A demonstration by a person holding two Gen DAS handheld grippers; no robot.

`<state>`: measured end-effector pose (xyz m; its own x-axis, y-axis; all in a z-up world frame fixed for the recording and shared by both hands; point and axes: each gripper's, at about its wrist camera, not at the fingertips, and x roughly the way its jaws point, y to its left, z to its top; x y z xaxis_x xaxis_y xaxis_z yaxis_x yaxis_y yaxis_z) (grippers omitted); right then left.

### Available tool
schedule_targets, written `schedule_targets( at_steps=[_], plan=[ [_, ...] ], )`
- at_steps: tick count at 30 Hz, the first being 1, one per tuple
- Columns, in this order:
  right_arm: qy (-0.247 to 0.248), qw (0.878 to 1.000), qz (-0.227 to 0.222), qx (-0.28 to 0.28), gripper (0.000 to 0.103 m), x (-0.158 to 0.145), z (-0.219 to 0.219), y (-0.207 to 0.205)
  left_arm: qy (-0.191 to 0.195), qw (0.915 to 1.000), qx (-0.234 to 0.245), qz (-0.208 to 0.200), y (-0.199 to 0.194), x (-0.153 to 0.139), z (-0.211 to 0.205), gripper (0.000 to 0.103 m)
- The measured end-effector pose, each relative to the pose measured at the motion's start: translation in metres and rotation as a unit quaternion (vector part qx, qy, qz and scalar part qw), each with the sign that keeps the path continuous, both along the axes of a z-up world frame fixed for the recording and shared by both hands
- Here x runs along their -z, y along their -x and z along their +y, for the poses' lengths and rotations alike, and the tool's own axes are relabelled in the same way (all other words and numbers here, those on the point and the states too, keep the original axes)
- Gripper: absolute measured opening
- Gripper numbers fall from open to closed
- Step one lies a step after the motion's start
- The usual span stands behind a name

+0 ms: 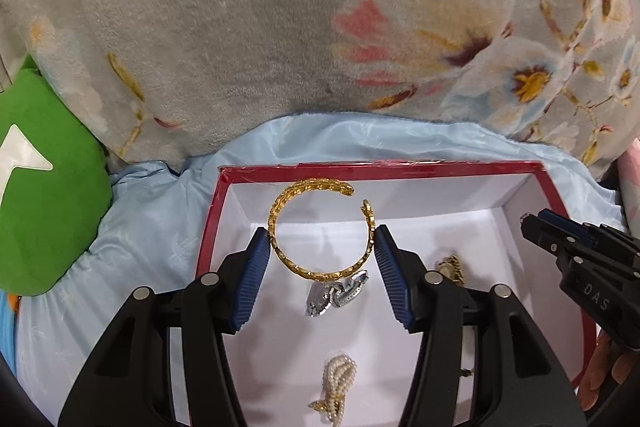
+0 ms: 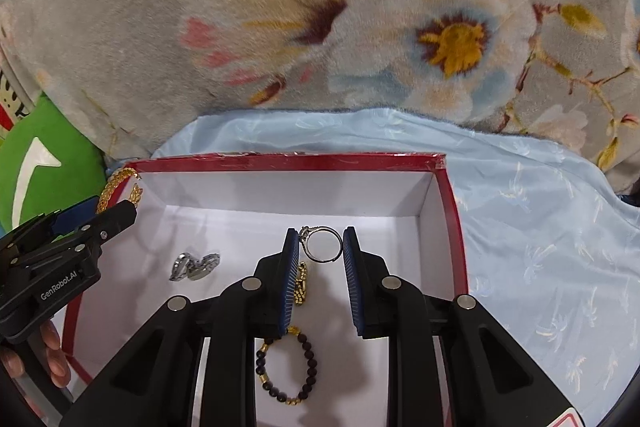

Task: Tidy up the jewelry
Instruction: 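Carry the gold bangle and silver ring over the red box with both tools, then open both tools to drop the bangle and ring into the box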

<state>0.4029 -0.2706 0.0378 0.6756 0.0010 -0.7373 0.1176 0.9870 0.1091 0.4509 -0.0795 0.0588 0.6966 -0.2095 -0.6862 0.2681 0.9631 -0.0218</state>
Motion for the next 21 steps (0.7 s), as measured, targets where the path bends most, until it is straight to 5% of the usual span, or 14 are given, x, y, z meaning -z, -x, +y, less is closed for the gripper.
schedule_targets(
  at_steps=[15,21],
  plan=[
    [0.007,0.999,0.032,0.007,0.021,0.022,0.000,-0.024,-0.001,0.9966,-0.014,0.081,-0.037,0.041,0.002,0.053],
    [0.007,0.999,0.033,0.010,0.022,0.022,-0.001,-0.023,0.009,0.9961,-0.023,0.084,-0.036,0.041,0.007,0.052]
  ],
)
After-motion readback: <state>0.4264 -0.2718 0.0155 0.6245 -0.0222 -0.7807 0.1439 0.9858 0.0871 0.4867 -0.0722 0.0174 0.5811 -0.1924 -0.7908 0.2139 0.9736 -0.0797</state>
